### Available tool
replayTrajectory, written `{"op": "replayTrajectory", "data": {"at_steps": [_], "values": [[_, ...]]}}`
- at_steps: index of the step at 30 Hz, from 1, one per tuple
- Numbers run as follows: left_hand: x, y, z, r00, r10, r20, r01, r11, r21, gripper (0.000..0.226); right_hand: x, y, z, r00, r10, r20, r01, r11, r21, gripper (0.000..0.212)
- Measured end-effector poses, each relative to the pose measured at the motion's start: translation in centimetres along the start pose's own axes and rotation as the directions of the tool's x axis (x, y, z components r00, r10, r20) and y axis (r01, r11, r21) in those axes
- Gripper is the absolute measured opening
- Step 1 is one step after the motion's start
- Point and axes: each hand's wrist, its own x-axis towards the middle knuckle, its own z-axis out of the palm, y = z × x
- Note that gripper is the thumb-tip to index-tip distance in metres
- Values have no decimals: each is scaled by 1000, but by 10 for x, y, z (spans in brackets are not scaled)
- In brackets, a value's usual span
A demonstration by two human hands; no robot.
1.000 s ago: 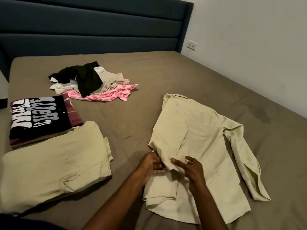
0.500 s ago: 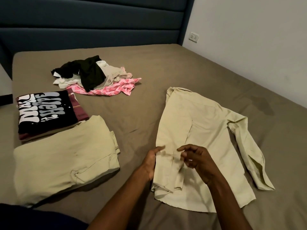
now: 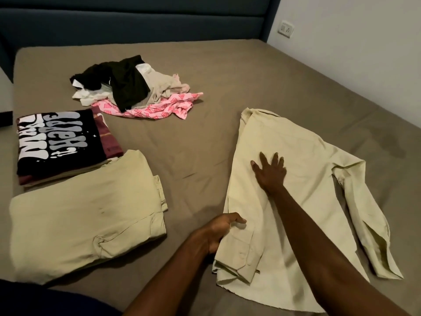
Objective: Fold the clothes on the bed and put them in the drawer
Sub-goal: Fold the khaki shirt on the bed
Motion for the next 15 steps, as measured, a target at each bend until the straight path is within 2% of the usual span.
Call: {"op": "replayTrajectory", "data": {"at_steps": [3,8,9,12,15], "values": [[7,1,-7,999,-3,45,4,999,-32,29,18,13,8,999,45,-19,-46,996,-72,67],[16,-11,-13,998,43,46,-41,999,-30,40,41,15,-3,998,69,-9,-69,997,-38,65],[17,-13,-14,997,54,53,-53,998,-21,41,44,13,-6,998,45,-37,-46,998,-33,64],[20,-14,-17,997,61,45,-60,998,-13,42,54,1,-10,971,-151,-184,147,989,-35,66],[19,-9,-13,998,55,28,-55,998,6,40,67,-20,-6,969,-203,-143,213,975,60,78]]}}
